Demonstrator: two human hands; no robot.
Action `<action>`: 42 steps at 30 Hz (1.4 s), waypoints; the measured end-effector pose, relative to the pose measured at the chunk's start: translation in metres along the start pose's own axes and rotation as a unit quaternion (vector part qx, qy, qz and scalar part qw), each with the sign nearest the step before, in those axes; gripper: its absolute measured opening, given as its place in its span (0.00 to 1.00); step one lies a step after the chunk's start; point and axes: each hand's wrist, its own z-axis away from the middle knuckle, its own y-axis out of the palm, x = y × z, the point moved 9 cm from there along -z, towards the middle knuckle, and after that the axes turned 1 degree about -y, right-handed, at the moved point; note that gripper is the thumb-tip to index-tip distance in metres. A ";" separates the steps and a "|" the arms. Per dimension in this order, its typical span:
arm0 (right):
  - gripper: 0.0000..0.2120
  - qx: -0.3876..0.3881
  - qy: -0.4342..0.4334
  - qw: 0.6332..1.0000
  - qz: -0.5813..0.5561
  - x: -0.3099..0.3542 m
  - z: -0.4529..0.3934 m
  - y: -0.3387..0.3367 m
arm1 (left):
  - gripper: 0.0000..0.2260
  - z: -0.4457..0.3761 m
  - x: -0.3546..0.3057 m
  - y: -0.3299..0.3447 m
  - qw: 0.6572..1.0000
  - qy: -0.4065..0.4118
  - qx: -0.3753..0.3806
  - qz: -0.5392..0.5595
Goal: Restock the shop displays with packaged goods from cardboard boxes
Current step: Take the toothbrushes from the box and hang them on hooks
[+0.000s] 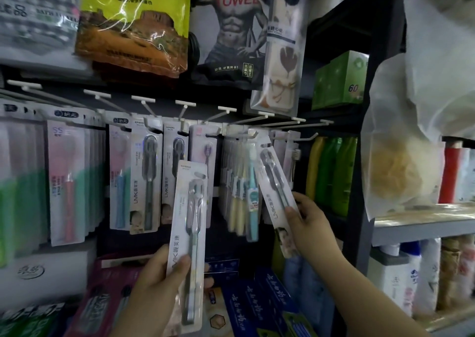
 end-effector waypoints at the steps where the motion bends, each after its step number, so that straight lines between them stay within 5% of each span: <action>1: 0.13 -0.004 -0.001 1.000 -0.010 0.002 -0.006 0.001 | 0.10 -0.002 -0.001 -0.002 1.000 0.005 -0.004 -0.002; 19: 0.15 -0.059 0.051 0.983 -0.169 -0.024 -0.037 0.050 | 0.11 -0.025 0.004 -0.034 0.997 0.032 -0.021 -0.070; 23: 0.09 -0.054 0.048 0.982 -0.175 -0.030 -0.046 0.054 | 0.11 -0.027 0.005 -0.038 0.997 0.034 -0.023 -0.062; 34: 0.09 -0.039 0.117 0.991 -0.049 -0.053 -0.035 0.054 | 0.08 -0.030 0.015 -0.026 0.999 -0.007 -0.022 -0.024; 38: 0.22 -0.062 0.068 0.990 0.107 -0.046 -0.012 0.040 | 0.07 -0.031 0.027 -0.018 0.998 -0.046 -0.020 -0.024; 42: 0.11 0.006 0.001 0.999 0.044 -0.014 0.028 0.048 | 0.23 -0.030 0.033 -0.006 0.997 -0.071 -0.005 -0.015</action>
